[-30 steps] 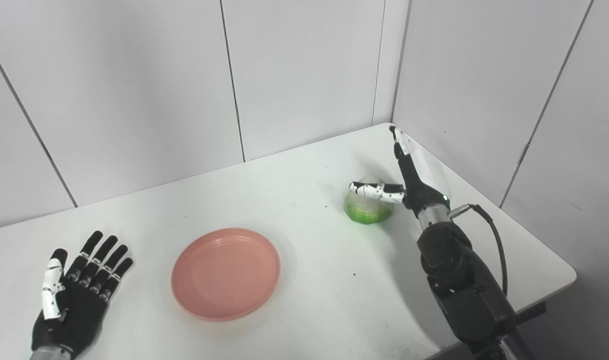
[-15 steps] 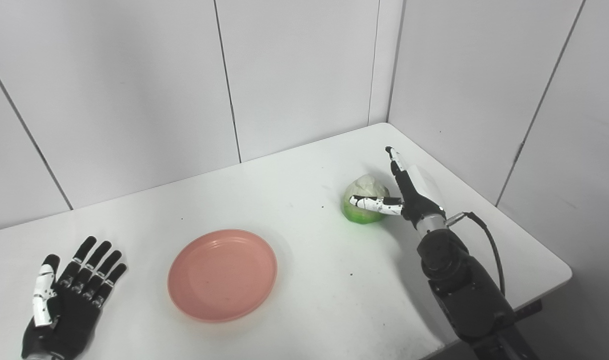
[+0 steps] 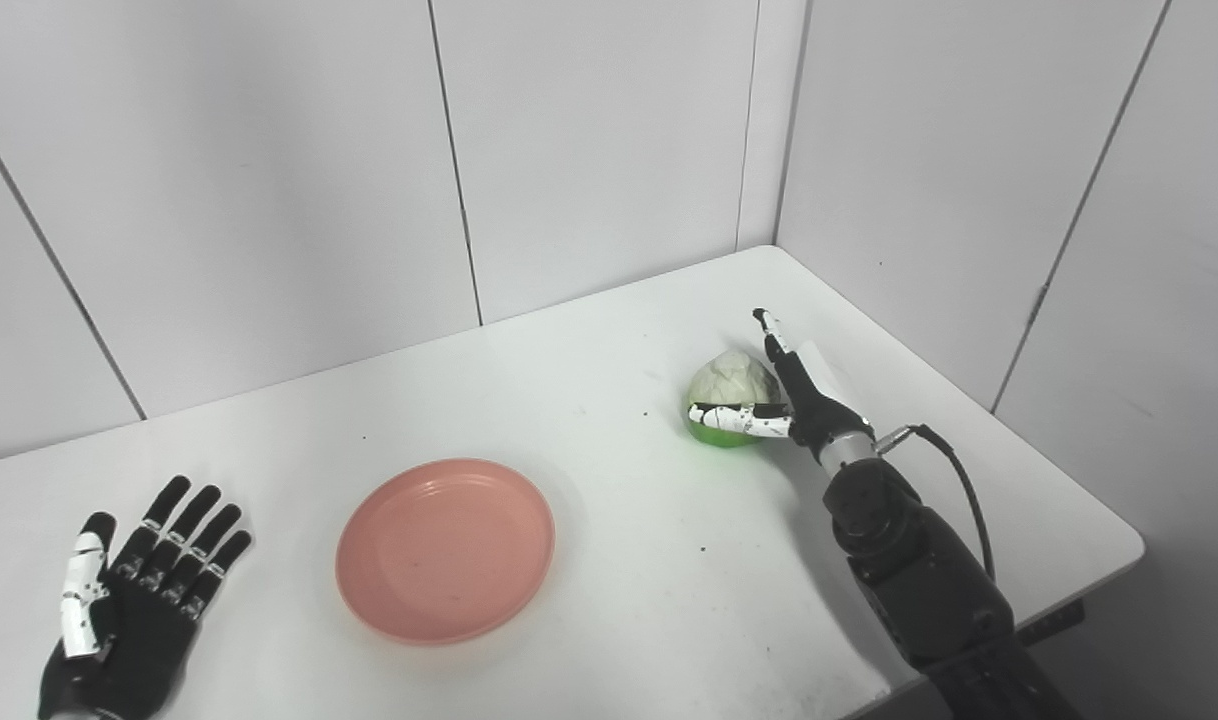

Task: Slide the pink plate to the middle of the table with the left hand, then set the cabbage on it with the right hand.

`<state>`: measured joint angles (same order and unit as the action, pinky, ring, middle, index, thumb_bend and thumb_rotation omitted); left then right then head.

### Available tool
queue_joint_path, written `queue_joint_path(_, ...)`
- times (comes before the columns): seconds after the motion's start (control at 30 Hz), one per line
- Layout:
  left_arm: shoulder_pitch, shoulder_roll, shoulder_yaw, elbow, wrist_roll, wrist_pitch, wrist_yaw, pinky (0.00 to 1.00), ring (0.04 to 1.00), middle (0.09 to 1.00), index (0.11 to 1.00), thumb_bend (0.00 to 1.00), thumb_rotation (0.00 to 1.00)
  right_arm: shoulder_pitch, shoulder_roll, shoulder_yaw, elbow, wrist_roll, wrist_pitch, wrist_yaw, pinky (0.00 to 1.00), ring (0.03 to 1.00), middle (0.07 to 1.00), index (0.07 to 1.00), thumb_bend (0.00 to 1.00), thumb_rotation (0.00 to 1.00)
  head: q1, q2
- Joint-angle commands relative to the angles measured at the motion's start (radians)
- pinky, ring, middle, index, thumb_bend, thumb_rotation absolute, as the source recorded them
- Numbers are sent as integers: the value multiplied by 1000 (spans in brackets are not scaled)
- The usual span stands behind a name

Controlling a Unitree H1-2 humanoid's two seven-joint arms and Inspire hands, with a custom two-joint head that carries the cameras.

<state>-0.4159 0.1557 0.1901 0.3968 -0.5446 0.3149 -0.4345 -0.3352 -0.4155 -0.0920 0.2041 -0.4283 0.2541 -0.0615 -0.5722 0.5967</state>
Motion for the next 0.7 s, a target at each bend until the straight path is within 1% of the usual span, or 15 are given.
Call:
queue_joint_path(0.0, 9, 19, 1, -4, 4, 36, 11, 923, 911, 922, 922, 425, 1000, -45, -28, -2, -9, 14, -55, -17, 856, 962, 1000, 1000, 1000, 545, 6, 2)
queue_joint_path(0.27, 20, 17, 0, -28, 5, 48, 16, 908, 905, 917, 910, 426, 1000, -72, -37, 6, 39, 62, -29, 18, 812, 949, 995, 1000, 1000, 542, 16, 10)
queue_joint_path(0.43, 20, 16, -1, -30, 5, 53, 14, 919, 912, 923, 917, 428, 1000, -97, -50, 28, 91, 64, -44, 16, 862, 965, 999, 1000, 1000, 533, 19, 13)
queue_joint_path(0.6, 21, 14, -4, -34, 5, 53, 12, 932, 921, 930, 924, 427, 1000, -117, -63, 51, 129, 70, -48, 28, 850, 957, 995, 1000, 1000, 528, 21, 16)
queue_joint_path(0.67, 21, 14, -4, -34, 3, 55, 10, 931, 919, 930, 924, 426, 1000, -126, -62, 52, 153, 82, -59, 26, 864, 948, 978, 997, 1000, 506, 22, 18)
